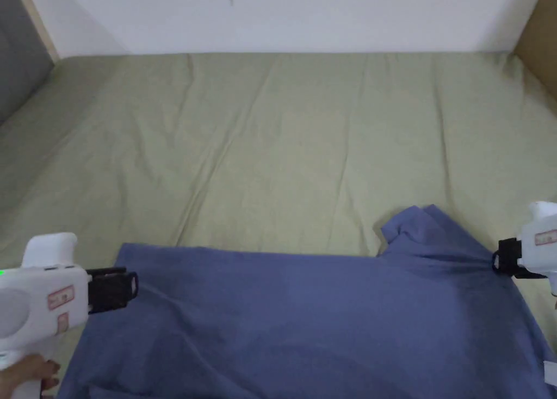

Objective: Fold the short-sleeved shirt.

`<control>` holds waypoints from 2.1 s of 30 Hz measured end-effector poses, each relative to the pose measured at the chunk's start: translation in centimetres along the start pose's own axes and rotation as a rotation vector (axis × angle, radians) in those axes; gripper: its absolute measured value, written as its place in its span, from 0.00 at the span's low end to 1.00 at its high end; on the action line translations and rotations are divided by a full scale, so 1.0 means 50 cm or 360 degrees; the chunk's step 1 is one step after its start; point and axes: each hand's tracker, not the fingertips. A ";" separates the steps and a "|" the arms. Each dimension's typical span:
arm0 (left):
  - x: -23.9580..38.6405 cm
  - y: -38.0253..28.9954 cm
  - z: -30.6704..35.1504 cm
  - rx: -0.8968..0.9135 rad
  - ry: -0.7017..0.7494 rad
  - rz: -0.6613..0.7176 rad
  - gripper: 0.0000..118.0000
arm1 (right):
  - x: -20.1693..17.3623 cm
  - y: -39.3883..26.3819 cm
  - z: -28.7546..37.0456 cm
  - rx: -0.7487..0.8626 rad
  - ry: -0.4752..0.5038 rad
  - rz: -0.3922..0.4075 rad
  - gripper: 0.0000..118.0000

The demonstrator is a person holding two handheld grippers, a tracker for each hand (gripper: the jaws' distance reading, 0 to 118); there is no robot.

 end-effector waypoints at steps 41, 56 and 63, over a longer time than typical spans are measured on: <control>-0.061 -0.149 0.305 0.0164 -0.0015 -0.0098 0.02 | 0.036 -0.315 0.395 0.0185 0.0092 0.0175 0.00; -0.102 -0.353 0.231 -0.0086 0.0045 0.0068 0.73 | 0.046 -0.560 0.328 -0.0012 -0.0079 0.0074 0.55; -0.089 -0.307 0.342 0.0197 -0.0140 0.0185 0.75 | -0.030 -0.509 0.420 0.0295 0.0065 0.0133 0.54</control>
